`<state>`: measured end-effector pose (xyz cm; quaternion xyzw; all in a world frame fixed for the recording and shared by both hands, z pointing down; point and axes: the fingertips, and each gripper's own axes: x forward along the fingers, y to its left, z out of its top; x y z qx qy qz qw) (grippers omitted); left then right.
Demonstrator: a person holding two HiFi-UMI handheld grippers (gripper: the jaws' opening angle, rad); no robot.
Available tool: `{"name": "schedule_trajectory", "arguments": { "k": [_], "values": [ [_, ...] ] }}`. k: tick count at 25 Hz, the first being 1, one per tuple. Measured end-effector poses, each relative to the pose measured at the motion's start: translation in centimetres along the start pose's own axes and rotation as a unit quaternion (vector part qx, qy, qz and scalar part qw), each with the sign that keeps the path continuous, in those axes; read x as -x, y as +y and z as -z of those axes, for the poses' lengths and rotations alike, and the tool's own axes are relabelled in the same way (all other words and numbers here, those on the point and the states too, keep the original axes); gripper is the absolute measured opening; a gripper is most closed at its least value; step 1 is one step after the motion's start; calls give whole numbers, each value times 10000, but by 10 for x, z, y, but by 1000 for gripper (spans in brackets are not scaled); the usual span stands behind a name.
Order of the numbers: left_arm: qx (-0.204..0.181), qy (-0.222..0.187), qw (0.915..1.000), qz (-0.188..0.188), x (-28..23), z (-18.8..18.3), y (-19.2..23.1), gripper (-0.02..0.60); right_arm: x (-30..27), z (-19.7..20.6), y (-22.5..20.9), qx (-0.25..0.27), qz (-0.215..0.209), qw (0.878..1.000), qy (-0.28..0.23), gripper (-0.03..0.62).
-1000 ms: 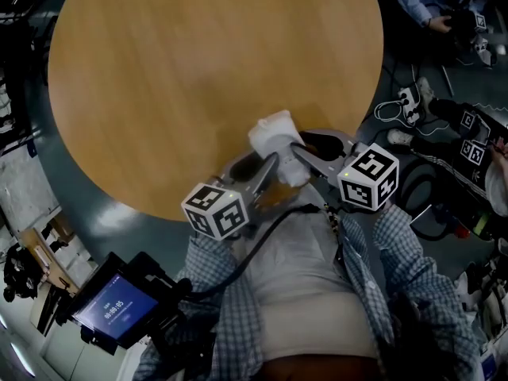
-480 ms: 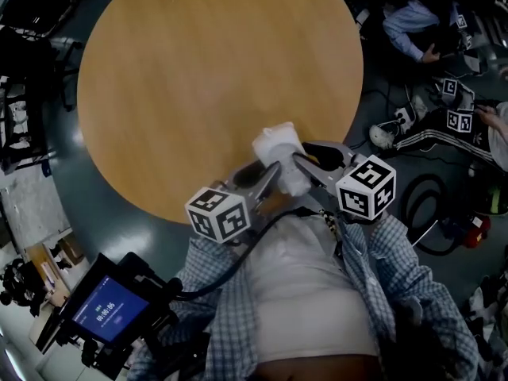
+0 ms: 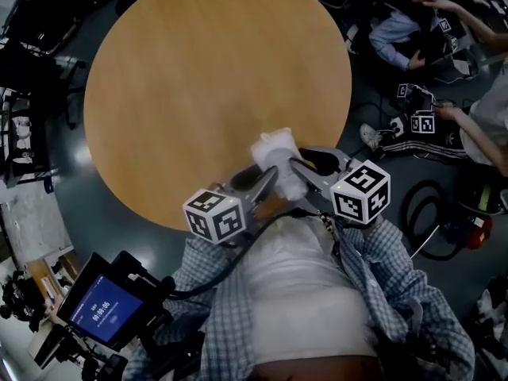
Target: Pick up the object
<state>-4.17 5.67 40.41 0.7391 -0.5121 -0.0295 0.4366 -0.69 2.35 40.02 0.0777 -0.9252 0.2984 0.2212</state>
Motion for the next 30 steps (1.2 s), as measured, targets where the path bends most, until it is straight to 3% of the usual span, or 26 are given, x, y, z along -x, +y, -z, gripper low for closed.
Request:
{"name": "schedule_trajectory", "arguments": {
  "k": [30],
  "values": [
    [-25, -53, 9999, -98, 3, 9, -1, 126, 1, 9, 3, 93, -29, 9998, 151, 114]
  ]
}}
